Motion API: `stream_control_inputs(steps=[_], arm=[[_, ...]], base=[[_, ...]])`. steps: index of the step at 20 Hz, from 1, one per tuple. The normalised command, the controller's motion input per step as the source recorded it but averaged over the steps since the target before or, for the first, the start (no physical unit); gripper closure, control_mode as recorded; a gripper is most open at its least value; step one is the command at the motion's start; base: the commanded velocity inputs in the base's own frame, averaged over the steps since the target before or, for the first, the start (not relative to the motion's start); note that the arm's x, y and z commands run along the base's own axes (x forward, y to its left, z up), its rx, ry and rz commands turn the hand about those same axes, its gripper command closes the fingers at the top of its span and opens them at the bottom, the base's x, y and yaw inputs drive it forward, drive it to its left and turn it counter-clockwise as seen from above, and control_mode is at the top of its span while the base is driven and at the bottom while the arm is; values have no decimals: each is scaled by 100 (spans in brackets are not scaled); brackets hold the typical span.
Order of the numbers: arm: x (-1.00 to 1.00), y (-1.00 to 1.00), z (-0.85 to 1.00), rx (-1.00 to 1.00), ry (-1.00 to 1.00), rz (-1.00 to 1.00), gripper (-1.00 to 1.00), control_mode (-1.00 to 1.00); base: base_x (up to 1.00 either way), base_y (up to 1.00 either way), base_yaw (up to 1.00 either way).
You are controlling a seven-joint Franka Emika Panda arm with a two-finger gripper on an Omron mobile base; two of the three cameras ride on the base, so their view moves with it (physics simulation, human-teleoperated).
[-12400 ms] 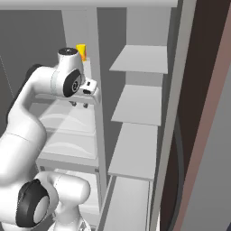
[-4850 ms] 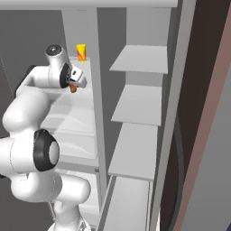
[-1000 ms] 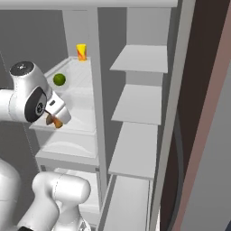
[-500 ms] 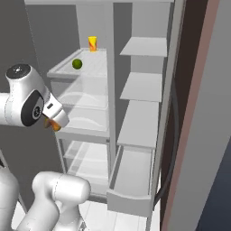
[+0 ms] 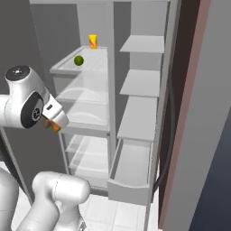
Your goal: Take the mushroom and lime from the fridge shelf and place them in the freezer drawer to begin freezing them.
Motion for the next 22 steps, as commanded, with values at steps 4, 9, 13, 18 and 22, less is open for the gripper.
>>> stream_control_inputs(steps=[4,9,13,18,22], arm=[[0,0,0,0,0,0,100,100],[0,0,0,0,0,0,100,100],[0,0,0,0,0,0,100,100],[0,0,0,0,0,0,100,100],[0,0,0,0,0,0,100,100]], base=[[0,-20,-2],[0,-24,-2],[0,-21,-3],[-1,-30,-7],[0,-29,-9]])
